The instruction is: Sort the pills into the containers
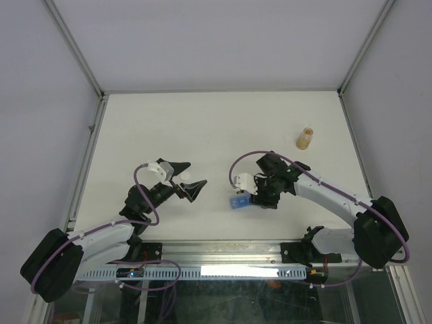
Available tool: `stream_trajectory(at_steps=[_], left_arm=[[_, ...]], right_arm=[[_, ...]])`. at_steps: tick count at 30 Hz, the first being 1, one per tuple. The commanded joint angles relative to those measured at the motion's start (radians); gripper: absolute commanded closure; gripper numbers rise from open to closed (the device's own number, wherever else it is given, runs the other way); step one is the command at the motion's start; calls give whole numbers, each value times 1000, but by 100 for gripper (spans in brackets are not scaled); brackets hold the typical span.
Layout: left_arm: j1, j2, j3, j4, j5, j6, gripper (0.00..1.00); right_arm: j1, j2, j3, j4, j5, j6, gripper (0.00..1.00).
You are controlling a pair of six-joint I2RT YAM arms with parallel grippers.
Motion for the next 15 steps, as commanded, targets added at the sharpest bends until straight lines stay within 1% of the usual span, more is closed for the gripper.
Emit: stream_trajectory(at_steps=[1,2,3,5,6,7,8,10,11,13,14,15], left_arm=[[-6,2,32,31,20,26,1],[-6,1,32,33,16,26,1],[-6,3,31,34,16,26,1],[-6,2,32,31,21,27,1],[-6,-1,30,31,18,26,1],[-6,-3,27,38,15,25,1],[-6,-1,28,37,15,24,1],[-6,3,34,30,21,28,1],[-6,3,34,30,20,26,1],[-6,2,31,33,18,25,1],[-6,3,32,33,19,26,1],[-5,3,32,31,20,26,1]], right_arm=[[2,-3,64,-20,-43,17,100],[2,-37,19,55,8,9,100],[-5,-32,-13,69,39,-6,100],[-8,31,70,-46,-29,16,99],[-1,9,59,-19,-39,26,100],[2,-35,15,50,3,24,100],[0,-28,8,61,30,10,100],[-7,41,75,-46,-14,18,100],[-3,17,77,-43,-36,26,100],[-1,-31,24,45,-5,19,100],[-1,-1,31,29,12,11,99],[-2,37,57,-18,-3,13,99]])
